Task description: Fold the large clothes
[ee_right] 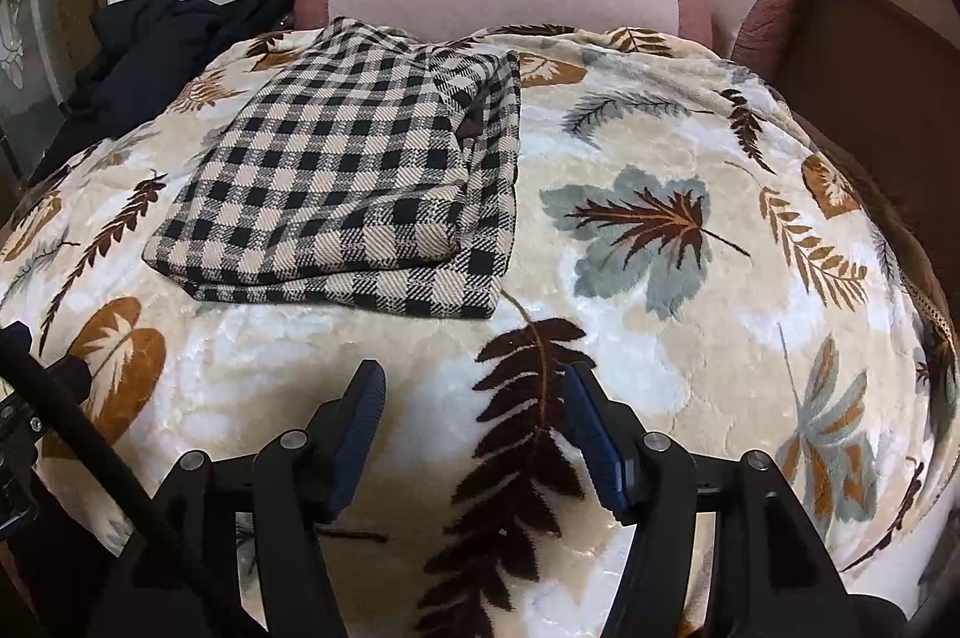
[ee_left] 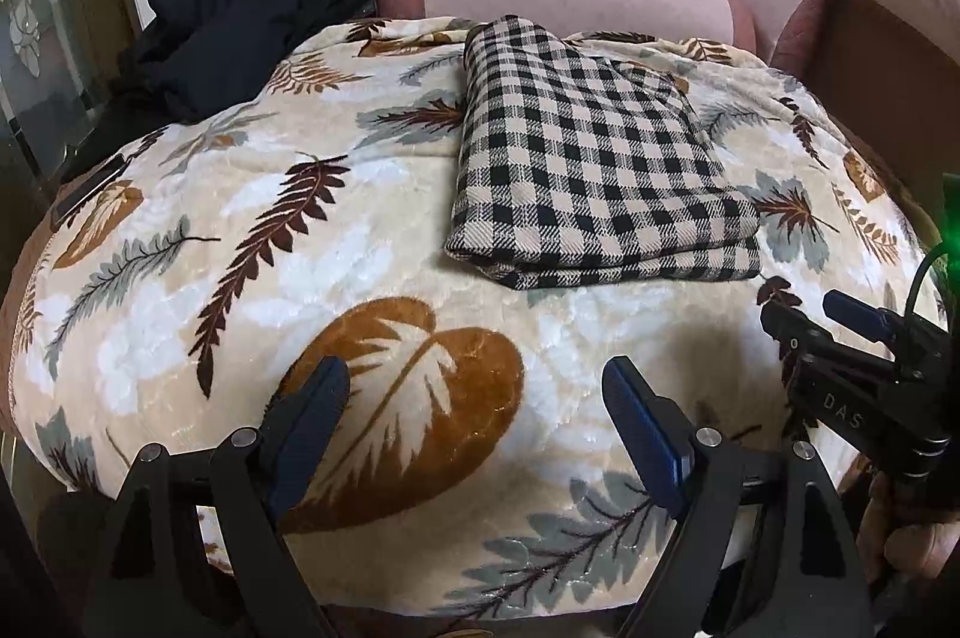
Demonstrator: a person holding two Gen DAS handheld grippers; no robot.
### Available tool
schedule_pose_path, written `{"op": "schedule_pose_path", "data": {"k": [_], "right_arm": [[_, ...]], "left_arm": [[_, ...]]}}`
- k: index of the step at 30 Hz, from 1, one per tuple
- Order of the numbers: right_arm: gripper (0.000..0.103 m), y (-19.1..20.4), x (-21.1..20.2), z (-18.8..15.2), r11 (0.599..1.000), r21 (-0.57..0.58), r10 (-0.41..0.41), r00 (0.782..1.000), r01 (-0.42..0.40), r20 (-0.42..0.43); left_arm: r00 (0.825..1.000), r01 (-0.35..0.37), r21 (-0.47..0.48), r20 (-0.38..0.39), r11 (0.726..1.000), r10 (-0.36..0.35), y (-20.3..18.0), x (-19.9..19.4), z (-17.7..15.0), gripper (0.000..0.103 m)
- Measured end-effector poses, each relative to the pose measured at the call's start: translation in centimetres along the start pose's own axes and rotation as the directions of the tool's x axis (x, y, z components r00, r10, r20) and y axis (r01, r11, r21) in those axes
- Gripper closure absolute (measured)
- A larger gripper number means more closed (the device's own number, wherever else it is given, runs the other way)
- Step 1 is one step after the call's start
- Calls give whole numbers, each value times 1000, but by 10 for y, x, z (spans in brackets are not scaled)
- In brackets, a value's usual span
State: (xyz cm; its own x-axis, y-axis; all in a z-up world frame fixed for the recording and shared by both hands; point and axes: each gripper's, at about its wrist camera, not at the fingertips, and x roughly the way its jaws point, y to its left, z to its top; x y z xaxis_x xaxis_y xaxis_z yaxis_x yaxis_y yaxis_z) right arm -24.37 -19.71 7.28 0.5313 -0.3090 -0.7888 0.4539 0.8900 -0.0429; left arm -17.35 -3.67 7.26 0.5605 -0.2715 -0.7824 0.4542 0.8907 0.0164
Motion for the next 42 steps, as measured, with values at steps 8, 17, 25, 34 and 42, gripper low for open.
{"op": "schedule_pose_path", "data": {"k": [8, 17, 25, 34, 42], "right_arm": [[34, 3, 0, -1, 999, -22, -46, 999, 46, 5], [33, 5, -1, -2, 997, -36, -62, 998, 62, 7], [33, 3, 2, -2, 997, -29, -78, 997, 78, -3], [32, 3, 2, -3, 994, -31, -104, 995, 104, 1], [30, 4, 1, -3, 993, -36, -114, 994, 114, 3]], "left_arm": [[1000, 8, 3, -18, 1000, -8, -3, 3, -3, 18], [999, 14, 2, -35, 1000, -14, -5, 6, -6, 18], [999, 20, 2, -42, 1000, -20, -5, 8, -7, 18], [999, 26, -2, -47, 1000, -26, -6, 8, -8, 18], [998, 30, -1, -55, 1000, -30, -7, 8, -9, 18]]}}
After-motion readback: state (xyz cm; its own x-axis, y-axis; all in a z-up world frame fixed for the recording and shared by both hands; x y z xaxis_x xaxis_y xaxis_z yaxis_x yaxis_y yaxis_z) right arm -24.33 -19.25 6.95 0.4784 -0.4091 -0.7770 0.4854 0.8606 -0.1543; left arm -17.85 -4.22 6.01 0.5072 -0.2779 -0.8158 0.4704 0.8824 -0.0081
